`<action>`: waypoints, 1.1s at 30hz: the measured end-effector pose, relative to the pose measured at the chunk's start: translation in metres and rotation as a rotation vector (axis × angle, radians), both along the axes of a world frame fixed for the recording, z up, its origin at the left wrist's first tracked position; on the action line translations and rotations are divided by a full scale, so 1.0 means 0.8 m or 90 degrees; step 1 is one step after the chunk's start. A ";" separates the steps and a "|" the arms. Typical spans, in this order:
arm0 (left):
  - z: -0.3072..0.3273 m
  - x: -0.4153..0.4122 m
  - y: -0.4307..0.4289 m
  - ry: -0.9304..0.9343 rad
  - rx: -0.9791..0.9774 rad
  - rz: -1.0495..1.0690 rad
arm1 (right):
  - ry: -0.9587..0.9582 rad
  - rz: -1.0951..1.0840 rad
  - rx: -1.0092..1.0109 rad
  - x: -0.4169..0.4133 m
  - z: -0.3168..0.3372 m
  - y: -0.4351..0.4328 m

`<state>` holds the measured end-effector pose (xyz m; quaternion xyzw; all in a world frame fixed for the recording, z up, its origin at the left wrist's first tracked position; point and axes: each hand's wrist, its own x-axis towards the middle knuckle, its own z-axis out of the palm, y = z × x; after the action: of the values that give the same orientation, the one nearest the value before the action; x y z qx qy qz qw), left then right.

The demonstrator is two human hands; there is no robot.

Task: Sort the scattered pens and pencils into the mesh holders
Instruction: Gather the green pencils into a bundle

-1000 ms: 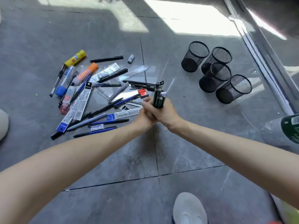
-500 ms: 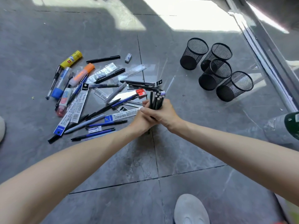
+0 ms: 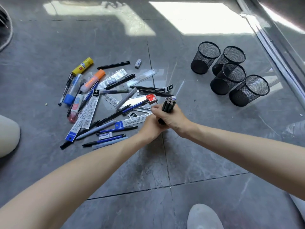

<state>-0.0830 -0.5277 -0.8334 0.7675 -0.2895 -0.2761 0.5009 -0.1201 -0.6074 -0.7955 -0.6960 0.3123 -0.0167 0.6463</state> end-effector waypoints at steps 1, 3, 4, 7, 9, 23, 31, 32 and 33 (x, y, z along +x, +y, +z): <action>-0.001 0.000 -0.002 0.005 0.002 -0.004 | 0.008 0.008 -0.002 0.001 -0.001 -0.001; 0.005 0.001 -0.008 0.028 0.005 -0.019 | 0.010 0.008 -0.007 0.004 0.004 -0.005; 0.011 0.003 -0.012 0.037 0.009 -0.020 | 0.003 -0.003 -0.009 0.006 0.006 -0.008; 0.024 0.012 -0.027 0.066 0.009 -0.006 | 0.003 -0.020 -0.015 0.015 0.014 -0.021; 0.029 0.018 -0.037 0.095 0.023 -0.008 | 0.026 -0.007 -0.009 0.024 0.020 -0.033; 0.024 0.053 -0.087 0.274 0.050 0.108 | 0.342 0.025 -0.597 0.083 0.031 -0.223; 0.017 0.058 -0.092 0.265 0.050 0.118 | 0.332 0.085 -0.589 0.080 0.009 -0.258; 0.015 0.060 -0.091 0.264 0.051 0.123 | 0.314 0.079 -0.606 0.080 0.006 -0.259; 0.013 0.062 -0.090 0.262 0.053 0.127 | 0.298 0.072 -0.619 0.080 0.004 -0.260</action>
<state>-0.0337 -0.6001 -0.8227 0.7396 -0.0922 -0.3876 0.5424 -0.0558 -0.8155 -0.7919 -0.9156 0.3662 0.0315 0.1628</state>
